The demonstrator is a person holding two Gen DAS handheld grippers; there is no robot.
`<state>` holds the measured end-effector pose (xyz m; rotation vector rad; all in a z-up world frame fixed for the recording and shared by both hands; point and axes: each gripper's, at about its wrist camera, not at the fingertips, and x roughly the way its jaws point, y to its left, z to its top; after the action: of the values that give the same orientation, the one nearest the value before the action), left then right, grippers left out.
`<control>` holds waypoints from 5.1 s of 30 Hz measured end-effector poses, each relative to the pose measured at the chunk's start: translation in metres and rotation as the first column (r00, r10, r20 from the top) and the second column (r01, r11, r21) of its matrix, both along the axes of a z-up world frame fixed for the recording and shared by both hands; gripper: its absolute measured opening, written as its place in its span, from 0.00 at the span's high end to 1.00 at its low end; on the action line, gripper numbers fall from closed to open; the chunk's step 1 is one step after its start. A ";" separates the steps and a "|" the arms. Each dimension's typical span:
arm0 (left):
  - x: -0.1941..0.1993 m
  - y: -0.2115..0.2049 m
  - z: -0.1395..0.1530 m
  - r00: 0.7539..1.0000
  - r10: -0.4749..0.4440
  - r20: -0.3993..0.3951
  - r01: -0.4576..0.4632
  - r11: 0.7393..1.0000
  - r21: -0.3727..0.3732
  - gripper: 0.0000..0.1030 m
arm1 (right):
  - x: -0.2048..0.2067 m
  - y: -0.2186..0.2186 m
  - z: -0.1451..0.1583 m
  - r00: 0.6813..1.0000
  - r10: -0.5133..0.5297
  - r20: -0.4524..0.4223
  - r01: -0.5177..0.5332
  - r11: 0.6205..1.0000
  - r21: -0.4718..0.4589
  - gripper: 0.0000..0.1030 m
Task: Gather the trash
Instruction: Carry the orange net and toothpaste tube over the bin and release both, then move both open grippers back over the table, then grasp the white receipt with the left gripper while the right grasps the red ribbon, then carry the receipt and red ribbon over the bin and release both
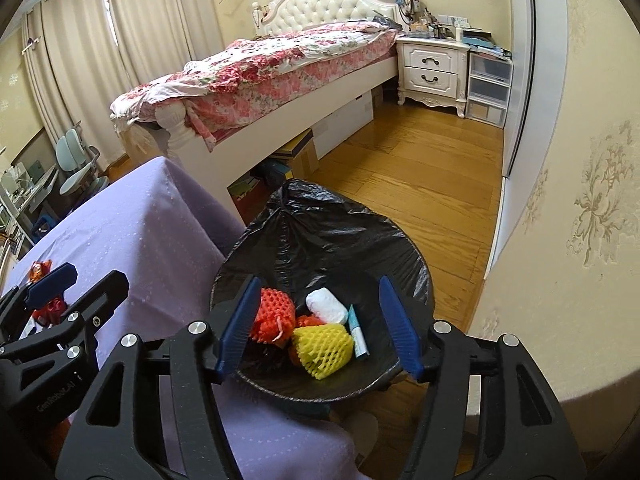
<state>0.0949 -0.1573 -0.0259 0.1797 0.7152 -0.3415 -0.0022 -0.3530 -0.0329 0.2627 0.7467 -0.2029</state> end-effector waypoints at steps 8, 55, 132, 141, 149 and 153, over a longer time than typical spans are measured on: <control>-0.014 0.054 -0.001 0.994 0.110 -0.005 -0.110 0.994 0.011 0.23 | -0.011 0.039 0.008 0.996 0.086 0.004 -0.086 0.996 0.002 0.38; -0.022 0.243 -0.017 0.882 0.448 -0.144 -0.459 0.887 -0.051 0.23 | 0.048 0.251 0.003 0.893 0.439 -0.098 -0.444 0.895 -0.039 0.73; -0.009 0.012 0.010 0.999 -0.045 -0.017 0.044 0.995 -0.085 0.59 | 0.007 0.050 0.017 0.994 0.106 -0.004 -0.106 0.992 -0.065 0.73; 0.015 -0.023 -0.002 0.997 -0.069 -0.045 0.067 0.997 -0.039 0.59 | 0.018 0.021 0.008 0.998 0.062 -0.021 -0.063 0.996 -0.059 0.73; 0.027 -0.037 -0.007 0.996 -0.063 -0.062 0.062 0.998 -0.017 0.59 | 0.028 0.007 0.001 0.998 0.048 -0.030 -0.049 0.997 -0.053 0.73; 0.028 -0.041 -0.007 0.996 -0.065 -0.060 0.065 0.998 -0.010 0.54 | 0.033 0.003 0.001 0.999 0.041 -0.036 -0.042 0.998 -0.049 0.73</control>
<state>0.1229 -0.1981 -0.0327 0.1857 0.7682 -0.4135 0.0308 -0.3502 -0.0322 0.1969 0.7801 -0.1869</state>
